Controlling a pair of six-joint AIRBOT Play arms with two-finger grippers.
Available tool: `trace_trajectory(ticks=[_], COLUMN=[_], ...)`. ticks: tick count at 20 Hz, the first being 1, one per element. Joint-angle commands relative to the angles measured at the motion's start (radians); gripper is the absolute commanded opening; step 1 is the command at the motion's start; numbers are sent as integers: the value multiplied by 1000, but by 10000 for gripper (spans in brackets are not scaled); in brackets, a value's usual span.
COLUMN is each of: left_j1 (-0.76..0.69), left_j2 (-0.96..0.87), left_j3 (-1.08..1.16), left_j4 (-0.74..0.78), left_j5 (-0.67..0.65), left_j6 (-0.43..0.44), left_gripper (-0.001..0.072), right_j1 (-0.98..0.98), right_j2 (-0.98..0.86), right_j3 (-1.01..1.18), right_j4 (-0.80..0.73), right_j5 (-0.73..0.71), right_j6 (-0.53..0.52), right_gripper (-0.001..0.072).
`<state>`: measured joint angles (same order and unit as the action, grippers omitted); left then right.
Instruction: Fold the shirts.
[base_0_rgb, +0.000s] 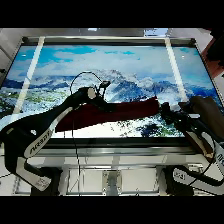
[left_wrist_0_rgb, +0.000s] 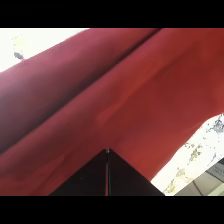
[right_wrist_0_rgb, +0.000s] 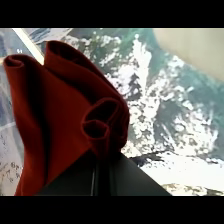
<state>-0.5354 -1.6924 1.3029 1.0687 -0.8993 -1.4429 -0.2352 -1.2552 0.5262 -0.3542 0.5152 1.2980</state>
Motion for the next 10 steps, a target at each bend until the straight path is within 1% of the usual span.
trace_trajectory(ticks=[1,4,7,10], left_j1=[-1,-1,-2,-10], left_j2=[0,0,0,0], left_j3=[1,1,1,1], left_j4=[0,-30,-106,-155], left_j5=[-43,-40,-29,-11], left_j6=[0,0,4,26], left_gripper=[19,20,20,19], right_j1=[2,2,2,4], right_j2=[46,136,220,257], right_j3=[7,57,171,299], right_j4=[3,-32,-108,-119], right_j5=[33,85,180,296], right_j6=[-81,-103,-103,-103], right_gripper=[28,28,28,27])
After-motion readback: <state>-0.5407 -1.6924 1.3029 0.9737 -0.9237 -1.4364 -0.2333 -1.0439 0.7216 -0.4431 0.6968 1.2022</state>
